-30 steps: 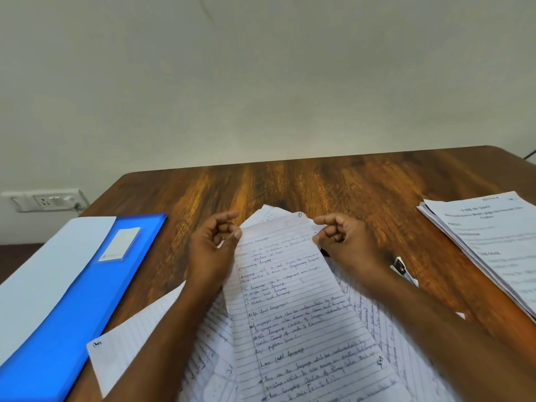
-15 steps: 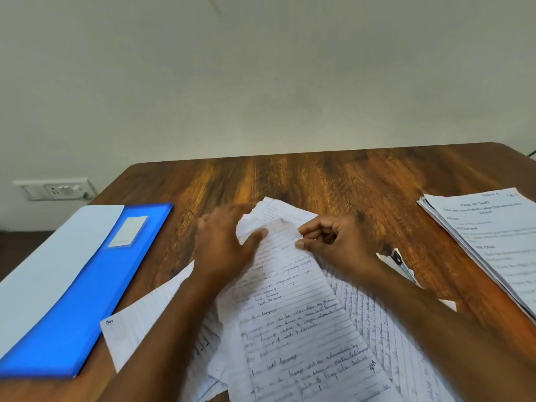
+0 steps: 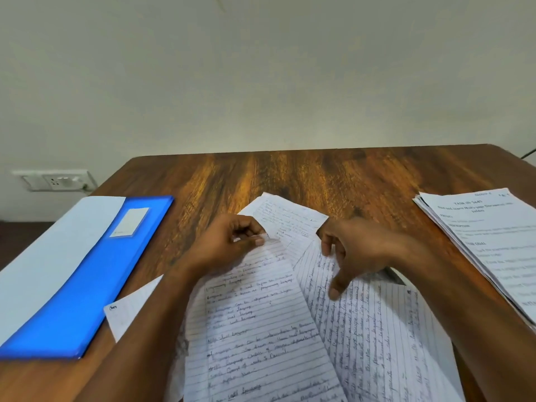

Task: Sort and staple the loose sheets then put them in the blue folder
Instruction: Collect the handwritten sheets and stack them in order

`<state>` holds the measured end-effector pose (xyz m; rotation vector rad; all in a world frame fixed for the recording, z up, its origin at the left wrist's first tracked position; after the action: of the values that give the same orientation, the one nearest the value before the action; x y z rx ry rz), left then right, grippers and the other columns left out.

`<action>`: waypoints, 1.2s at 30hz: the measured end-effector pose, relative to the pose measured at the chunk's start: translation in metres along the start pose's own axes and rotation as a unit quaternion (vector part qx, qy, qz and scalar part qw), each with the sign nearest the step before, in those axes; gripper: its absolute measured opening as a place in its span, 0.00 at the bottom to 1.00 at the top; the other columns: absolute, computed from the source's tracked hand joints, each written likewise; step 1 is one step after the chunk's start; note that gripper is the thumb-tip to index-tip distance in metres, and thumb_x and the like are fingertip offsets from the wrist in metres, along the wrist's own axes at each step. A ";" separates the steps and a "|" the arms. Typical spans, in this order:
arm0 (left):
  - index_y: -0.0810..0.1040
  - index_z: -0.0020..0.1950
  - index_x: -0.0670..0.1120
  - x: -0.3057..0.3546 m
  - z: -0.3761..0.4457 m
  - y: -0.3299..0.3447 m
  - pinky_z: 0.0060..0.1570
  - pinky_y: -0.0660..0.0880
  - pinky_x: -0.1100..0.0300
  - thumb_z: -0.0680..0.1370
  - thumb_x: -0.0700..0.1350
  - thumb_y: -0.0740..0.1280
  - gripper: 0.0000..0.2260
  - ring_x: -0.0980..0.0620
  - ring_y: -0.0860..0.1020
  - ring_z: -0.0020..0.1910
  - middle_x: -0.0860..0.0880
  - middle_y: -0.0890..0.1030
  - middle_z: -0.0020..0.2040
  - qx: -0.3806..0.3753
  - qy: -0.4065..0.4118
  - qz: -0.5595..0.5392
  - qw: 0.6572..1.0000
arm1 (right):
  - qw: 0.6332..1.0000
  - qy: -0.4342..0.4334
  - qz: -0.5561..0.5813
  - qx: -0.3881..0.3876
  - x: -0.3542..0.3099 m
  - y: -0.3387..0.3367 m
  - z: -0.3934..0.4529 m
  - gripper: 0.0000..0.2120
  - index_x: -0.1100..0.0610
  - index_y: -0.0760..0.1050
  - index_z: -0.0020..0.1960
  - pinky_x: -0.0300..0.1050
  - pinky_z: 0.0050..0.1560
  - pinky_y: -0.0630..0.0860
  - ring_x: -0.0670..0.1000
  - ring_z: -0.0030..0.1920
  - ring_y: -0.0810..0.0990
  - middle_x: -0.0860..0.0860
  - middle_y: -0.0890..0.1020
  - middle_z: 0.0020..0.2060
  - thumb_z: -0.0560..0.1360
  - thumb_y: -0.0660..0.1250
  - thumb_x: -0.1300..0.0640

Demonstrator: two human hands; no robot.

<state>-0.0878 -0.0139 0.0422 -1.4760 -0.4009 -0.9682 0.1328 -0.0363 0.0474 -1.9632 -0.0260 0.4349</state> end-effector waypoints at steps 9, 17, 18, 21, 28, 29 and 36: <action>0.87 0.48 0.50 -0.002 -0.001 -0.015 0.51 0.82 0.56 0.79 0.42 0.74 0.04 0.53 0.85 0.46 0.52 0.87 0.46 0.040 0.013 -0.051 0.998 | 0.999 -0.037 0.032 -0.017 -0.009 0.006 0.000 0.09 0.53 0.85 0.43 0.44 0.40 0.80 0.46 0.41 0.84 0.47 0.85 0.38 0.69 0.83 0.52; 0.86 0.49 0.49 -0.007 -0.003 -0.010 0.53 0.82 0.50 0.80 0.41 0.73 0.04 0.50 0.85 0.48 0.50 0.87 0.47 0.057 0.000 -0.071 0.996 | 0.963 0.076 0.188 0.175 0.046 -0.026 0.002 0.05 0.59 0.84 0.43 0.43 0.38 0.78 0.49 0.42 0.84 0.52 0.86 0.40 0.73 0.76 0.67; 0.86 0.49 0.50 -0.008 -0.004 -0.009 0.54 0.82 0.50 0.80 0.42 0.72 0.04 0.53 0.85 0.49 0.51 0.87 0.47 0.059 -0.006 -0.069 0.996 | 0.963 0.087 0.184 0.179 0.049 -0.025 0.004 0.05 0.59 0.84 0.43 0.44 0.39 0.80 0.51 0.43 0.85 0.53 0.86 0.40 0.74 0.75 0.68; 0.86 0.48 0.50 -0.010 -0.004 -0.012 0.54 0.82 0.51 0.80 0.41 0.72 0.05 0.52 0.85 0.49 0.50 0.87 0.46 0.080 -0.003 -0.074 0.994 | 0.952 0.127 0.172 0.220 0.065 -0.041 -0.003 0.06 0.56 0.85 0.44 0.50 0.48 0.83 0.53 0.45 0.84 0.52 0.86 0.41 0.76 0.73 0.65; 0.86 0.47 0.47 -0.007 -0.004 -0.010 0.50 0.81 0.54 0.80 0.39 0.72 0.05 0.48 0.85 0.47 0.47 0.87 0.45 0.082 0.011 -0.104 0.991 | 0.886 0.096 0.320 0.322 0.092 -0.068 -0.022 0.08 0.52 0.84 0.44 0.49 0.48 0.78 0.52 0.47 0.84 0.49 0.86 0.43 0.78 0.72 0.64; 0.86 0.47 0.47 -0.007 -0.003 -0.011 0.49 0.81 0.53 0.80 0.39 0.72 0.05 0.46 0.85 0.47 0.46 0.87 0.45 0.083 0.016 -0.114 0.990 | 0.874 0.073 0.355 0.324 0.089 -0.069 -0.023 0.08 0.53 0.84 0.45 0.48 0.47 0.78 0.52 0.47 0.85 0.49 0.86 0.44 0.79 0.72 0.64; 0.86 0.50 0.42 -0.013 -0.001 -0.007 0.37 0.73 0.54 0.77 0.45 0.73 0.07 0.44 0.77 0.37 0.38 0.85 0.47 0.077 0.042 -0.236 0.968 | 0.862 -0.076 0.402 0.300 0.050 -0.074 -0.025 0.08 0.56 0.85 0.46 0.29 0.30 0.73 0.39 0.32 0.81 0.46 0.87 0.37 0.78 0.71 0.67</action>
<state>-0.1014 -0.0098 0.0366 -1.2157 -0.7713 -1.3371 0.2003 -0.0163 0.1074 -1.2340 0.7684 1.0027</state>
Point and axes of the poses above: each hand's wrist, its own z-axis towards the middle knuckle, its own y-axis out of the palm, x = y × z, the point moved 9 cm from there along z, towards the middle knuckle
